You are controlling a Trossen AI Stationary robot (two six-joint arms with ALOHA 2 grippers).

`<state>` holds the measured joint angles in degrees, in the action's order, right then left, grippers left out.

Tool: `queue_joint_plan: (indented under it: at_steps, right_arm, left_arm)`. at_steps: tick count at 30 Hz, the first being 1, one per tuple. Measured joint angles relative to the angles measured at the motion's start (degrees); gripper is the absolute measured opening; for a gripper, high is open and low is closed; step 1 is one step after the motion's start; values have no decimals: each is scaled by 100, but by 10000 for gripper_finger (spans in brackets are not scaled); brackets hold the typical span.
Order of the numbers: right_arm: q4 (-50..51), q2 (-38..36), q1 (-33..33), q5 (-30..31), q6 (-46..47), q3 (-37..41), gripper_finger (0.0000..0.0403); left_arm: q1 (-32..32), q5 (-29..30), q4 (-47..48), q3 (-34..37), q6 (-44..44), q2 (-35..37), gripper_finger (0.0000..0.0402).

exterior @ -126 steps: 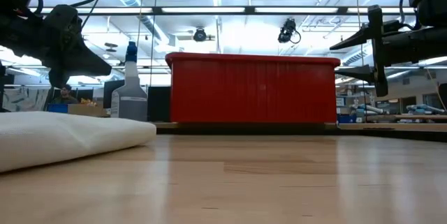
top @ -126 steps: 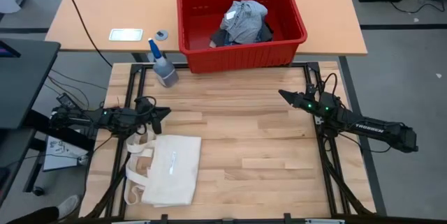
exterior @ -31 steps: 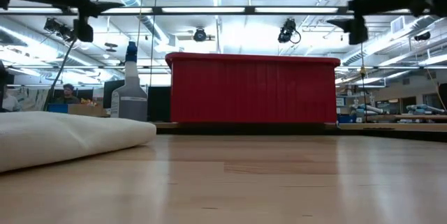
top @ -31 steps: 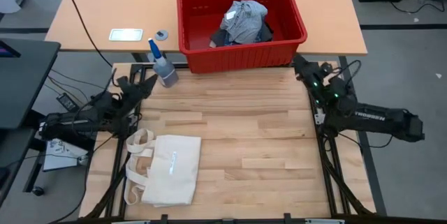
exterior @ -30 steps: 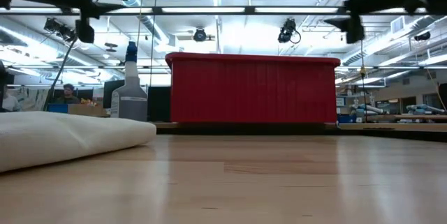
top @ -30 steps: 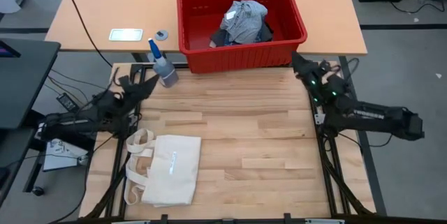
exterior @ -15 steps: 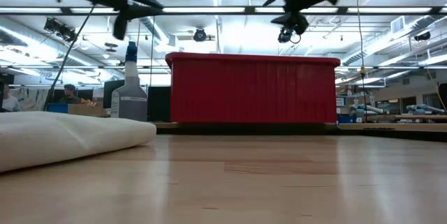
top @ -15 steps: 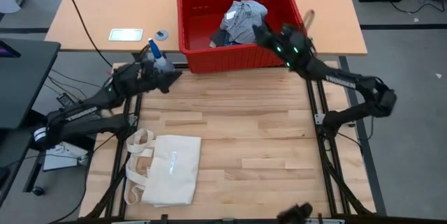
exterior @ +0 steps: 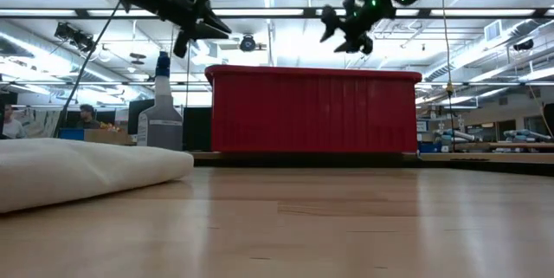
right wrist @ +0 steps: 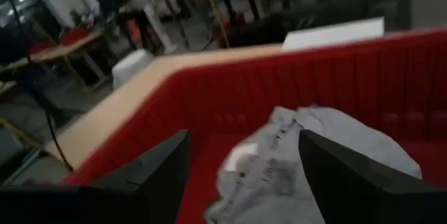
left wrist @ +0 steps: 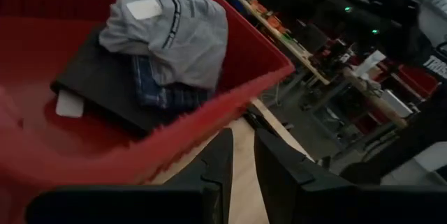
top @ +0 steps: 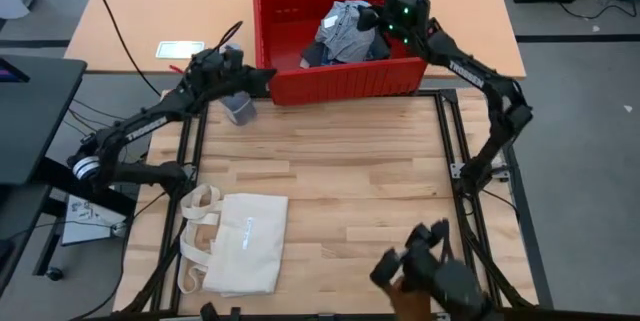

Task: Fold laundry
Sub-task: Remove the folded gray shirt from the red bin

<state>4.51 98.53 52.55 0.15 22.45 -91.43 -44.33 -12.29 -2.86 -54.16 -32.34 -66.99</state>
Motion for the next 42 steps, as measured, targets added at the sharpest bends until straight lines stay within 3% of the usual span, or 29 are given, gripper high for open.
queue_joint_plan:
  at_steps: [6,11,21,29,35,42]
  right_arm:
    - [98,561,624,-1066,33,-147,332]
    - [804,729,1022,-1305,355,-149,394]
    - [1015,733,1234,-2063,631,-150,391]
    - [869,733,1015,-2202,953,-149,399]
    - [1066,762,697,-1350,915,-147,399]
    - [288,1362,536,-1702,1599,-152,399]
  left_arm:
    - [-27,50,-55,-377,322,-509,64]
    - [-22,114,-61,-494,315,-687,64]
    - [-23,737,-207,-498,307,-738,64]
    - [-24,1126,-337,-498,496,-738,64]
    - [-23,1123,-336,-498,499,-738,64]
    - [-24,1122,-335,-498,477,-738,64]
